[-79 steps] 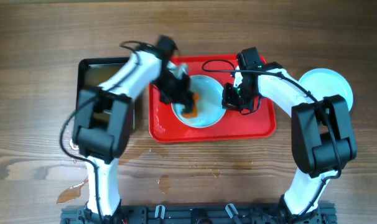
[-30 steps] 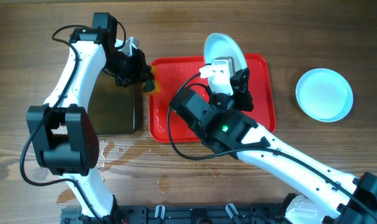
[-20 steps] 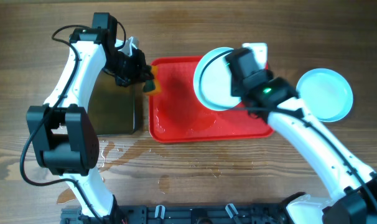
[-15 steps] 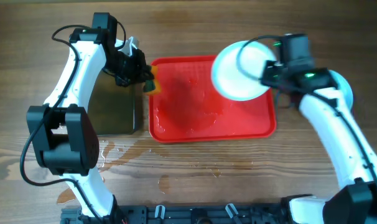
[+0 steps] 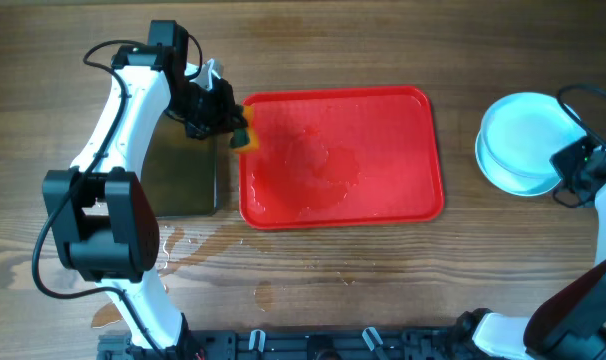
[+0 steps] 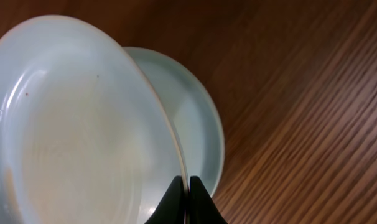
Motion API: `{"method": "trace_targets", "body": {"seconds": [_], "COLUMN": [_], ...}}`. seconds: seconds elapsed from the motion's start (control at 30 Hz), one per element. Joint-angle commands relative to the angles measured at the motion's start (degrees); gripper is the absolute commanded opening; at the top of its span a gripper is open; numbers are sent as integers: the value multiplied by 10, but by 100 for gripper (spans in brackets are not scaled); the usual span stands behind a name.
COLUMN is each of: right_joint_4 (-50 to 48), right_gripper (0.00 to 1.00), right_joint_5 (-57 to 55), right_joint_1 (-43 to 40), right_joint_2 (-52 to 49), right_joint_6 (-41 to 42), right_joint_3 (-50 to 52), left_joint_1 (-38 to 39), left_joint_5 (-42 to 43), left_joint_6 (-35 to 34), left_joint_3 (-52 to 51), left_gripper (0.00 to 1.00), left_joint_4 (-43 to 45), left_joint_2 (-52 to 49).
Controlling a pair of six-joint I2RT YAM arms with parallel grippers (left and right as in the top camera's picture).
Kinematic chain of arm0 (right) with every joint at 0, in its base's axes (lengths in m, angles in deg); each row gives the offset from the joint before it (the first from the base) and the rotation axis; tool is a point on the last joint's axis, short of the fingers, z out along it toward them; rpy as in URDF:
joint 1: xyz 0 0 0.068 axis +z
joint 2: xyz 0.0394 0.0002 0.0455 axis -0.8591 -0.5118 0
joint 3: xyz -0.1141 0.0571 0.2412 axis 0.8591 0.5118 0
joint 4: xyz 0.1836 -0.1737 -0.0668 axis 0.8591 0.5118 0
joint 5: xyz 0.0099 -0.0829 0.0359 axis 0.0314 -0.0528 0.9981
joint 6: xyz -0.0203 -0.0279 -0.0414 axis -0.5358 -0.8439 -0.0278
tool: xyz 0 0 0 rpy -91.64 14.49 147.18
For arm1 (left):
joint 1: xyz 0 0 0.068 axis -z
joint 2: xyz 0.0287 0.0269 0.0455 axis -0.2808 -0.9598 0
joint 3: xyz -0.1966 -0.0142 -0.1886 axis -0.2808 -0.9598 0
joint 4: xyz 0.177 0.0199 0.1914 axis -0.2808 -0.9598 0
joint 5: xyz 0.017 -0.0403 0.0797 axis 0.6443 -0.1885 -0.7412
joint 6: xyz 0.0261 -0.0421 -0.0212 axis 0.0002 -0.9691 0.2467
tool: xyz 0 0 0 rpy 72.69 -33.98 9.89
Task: Clean dirty plates on tray and stack at the side
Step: 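Place the plate onto the stack at the right side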
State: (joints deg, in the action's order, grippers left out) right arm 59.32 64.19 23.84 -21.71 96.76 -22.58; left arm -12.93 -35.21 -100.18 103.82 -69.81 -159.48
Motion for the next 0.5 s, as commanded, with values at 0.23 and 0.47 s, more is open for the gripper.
{"method": "trace_targets", "body": {"seconds": [0.23, 0.47], "right_joint_4": [-13, -7], "right_gripper": [16, 80], "right_joint_5": [-6, 214], "right_joint_1": [-10, -10], "right_joint_2": [-40, -26], "right_joint_6": [34, -5], "right_joint_3": [9, 5], "left_joint_1": [2, -10], "left_joint_5": [1, -80], "left_joint_6": [12, -12], "left_joint_3": [7, 16], "left_gripper": [4, 4], "left_joint_4": [0, -9], "left_joint_2": [9, 51]}}
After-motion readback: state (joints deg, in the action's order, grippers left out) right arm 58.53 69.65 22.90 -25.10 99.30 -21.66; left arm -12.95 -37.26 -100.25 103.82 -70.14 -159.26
